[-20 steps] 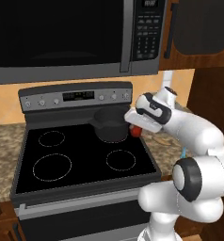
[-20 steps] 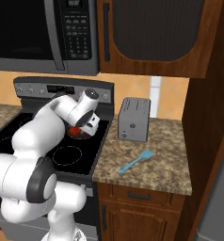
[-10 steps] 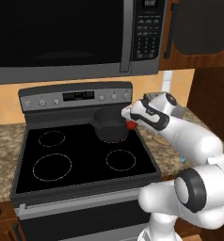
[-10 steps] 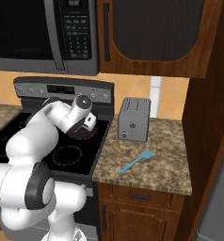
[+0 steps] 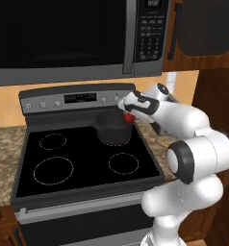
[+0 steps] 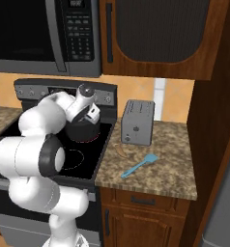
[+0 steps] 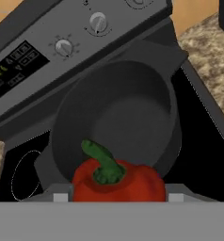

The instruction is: Put the bell pepper and sweet potato in the pot. Retrieve the spatula and lightly stir the vegetables in the pot.

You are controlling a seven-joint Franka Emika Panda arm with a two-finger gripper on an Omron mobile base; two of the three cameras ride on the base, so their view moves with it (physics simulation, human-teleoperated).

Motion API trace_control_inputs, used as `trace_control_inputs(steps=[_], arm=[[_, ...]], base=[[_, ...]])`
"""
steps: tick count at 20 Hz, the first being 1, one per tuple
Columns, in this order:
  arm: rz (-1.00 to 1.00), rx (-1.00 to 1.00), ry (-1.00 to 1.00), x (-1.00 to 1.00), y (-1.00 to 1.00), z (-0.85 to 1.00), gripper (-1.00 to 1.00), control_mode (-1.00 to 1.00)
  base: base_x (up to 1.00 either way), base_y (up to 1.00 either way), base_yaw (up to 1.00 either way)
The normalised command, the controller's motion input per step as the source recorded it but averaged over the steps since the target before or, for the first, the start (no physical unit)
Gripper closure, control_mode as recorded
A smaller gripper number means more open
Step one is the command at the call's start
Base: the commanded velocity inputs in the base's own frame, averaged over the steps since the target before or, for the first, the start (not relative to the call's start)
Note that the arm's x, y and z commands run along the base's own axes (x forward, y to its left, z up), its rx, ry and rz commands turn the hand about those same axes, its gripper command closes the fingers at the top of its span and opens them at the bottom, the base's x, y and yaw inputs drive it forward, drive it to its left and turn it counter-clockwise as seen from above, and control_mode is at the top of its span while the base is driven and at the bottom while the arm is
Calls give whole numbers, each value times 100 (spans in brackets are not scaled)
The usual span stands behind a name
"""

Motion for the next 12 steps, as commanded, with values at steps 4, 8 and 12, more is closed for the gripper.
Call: trace_control_inputs(steps=[4, 8, 12], arm=[[-2, -7, 4, 62, 9, -34, 100, -100], [-1, -19, 2, 46, 31, -65, 100, -100], [0, -16, 6, 41, 32, -40, 100, -100]], base=[[0, 0, 0], [0, 0, 0], [0, 0, 0]])
